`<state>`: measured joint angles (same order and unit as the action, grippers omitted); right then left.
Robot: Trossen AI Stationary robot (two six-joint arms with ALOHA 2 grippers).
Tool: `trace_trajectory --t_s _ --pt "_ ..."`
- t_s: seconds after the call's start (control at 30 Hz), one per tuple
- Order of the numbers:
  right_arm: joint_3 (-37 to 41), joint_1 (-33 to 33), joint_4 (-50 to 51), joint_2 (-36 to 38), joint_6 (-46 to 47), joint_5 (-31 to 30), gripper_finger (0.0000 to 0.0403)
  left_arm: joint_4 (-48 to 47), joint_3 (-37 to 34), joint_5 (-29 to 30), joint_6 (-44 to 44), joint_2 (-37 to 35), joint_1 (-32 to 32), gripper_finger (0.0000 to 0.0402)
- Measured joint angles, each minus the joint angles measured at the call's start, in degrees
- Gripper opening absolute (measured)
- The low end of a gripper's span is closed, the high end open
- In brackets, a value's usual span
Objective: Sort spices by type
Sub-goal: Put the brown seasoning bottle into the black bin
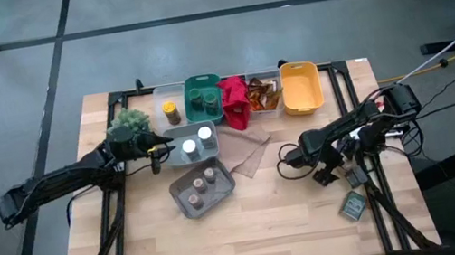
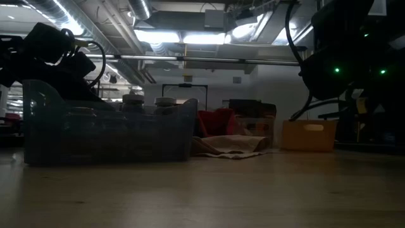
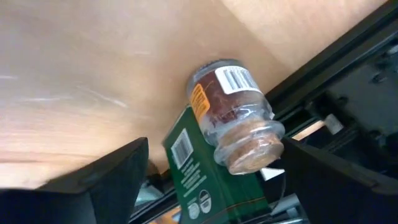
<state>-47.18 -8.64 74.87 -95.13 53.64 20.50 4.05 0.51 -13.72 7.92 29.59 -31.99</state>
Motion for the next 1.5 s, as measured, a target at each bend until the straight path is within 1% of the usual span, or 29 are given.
trace_trajectory --t_s 0.2,0.3,0.6,0.87,1.0,1.1,1.2,1.3,1.4,1.5 --pt "0.0 0.0 -1.6 0.0 1.4 3.2 0.0360 0.0 0.0 0.0 0.0 0.0 0.0 0.0127" --pt "0.0 0.0 -4.6 0.0 1.8 3.2 0.0360 0.0 0.0 0.0 0.0 0.0 0.0 0.0127" --pt "0.0 0.0 -5.2 0.0 2.3 2.7 0.0360 0.0 0.0 0.0 0.0 0.0 0.0 0.0127" --pt "0.0 -0.1 -4.6 0.0 2.1 7.8 0.0360 0.0 0.0 0.0 0.0 0.0 0.0 0.0127" --pt "0.0 -1.9 -4.7 0.0 2.1 8.5 0.0360 0.0 0.0 0.0 0.0 0.0 0.0 0.0127" --pt "0.0 -4.0 -5.7 0.0 2.9 8.0 0.0360 0.0 0.0 0.0 0.0 0.0 0.0 0.0127" --pt "0.0 -5.2 -6.2 0.0 4.1 6.0 0.0360 0.0 0.0 0.0 0.0 0.0 0.0 0.0127" --pt "0.0 -5.4 -5.9 0.0 4.5 3.4 0.0360 0.0 0.0 0.0 0.0 0.0 0.0 0.0127" --pt "0.0 -5.4 -5.9 0.0 4.5 2.0 0.0359 0.0 0.0 0.0 0.0 0.0 0.0 0.0127" --pt "0.0 -5.4 -5.8 0.0 4.6 1.5 0.0346 0.0 0.0 0.0 0.0 0.0 0.0 0.0127"
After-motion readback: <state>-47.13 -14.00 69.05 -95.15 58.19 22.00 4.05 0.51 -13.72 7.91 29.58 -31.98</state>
